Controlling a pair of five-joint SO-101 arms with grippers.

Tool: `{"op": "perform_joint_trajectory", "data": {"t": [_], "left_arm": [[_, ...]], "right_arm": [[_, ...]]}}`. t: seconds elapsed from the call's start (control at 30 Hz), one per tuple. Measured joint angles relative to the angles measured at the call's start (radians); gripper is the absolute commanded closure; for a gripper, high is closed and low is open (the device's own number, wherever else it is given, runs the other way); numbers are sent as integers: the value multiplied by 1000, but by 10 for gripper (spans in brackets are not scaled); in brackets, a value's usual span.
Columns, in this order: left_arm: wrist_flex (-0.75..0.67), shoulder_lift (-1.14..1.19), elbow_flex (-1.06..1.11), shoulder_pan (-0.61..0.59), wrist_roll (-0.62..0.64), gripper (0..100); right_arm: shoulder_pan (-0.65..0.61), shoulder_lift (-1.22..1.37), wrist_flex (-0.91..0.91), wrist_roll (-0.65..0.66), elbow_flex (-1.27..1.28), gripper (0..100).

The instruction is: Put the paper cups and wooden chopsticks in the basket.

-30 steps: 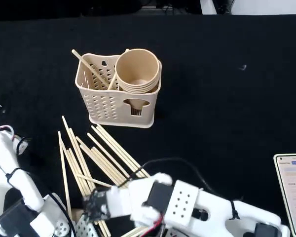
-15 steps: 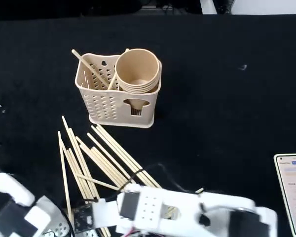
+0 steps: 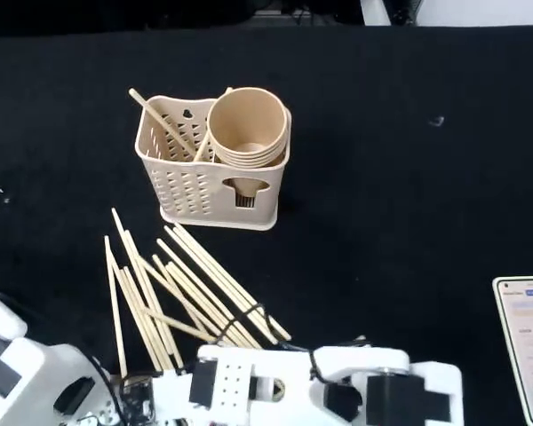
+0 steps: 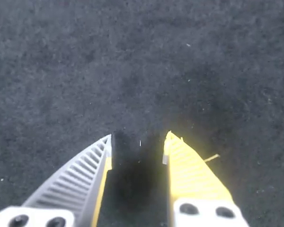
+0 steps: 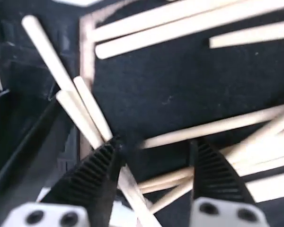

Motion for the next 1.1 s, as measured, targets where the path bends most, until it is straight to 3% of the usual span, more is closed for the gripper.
{"op": "perform_joint_trajectory", "data": {"t": [0.2, 0.37, 0.5, 0.7, 0.97, 1.1], "left_arm": [[0, 2, 0, 0, 0, 820], [37, 0, -6, 0, 0, 820], [38, 0, -6, -2, 0, 820], [38, 0, -6, -2, 0, 820], [44, 0, -25, -2, 0, 820], [44, 0, -25, -2, 0, 820]], "right_arm": [[0, 0, -28, 0, 18, 804], [2, -2, -37, 0, 18, 991], [21, -3, -58, 2, 18, 982], [184, 0, -49, 6, -3, 988], [407, -57, 17, 126, -52, 987], [433, -129, 21, 149, -52, 987]]}}
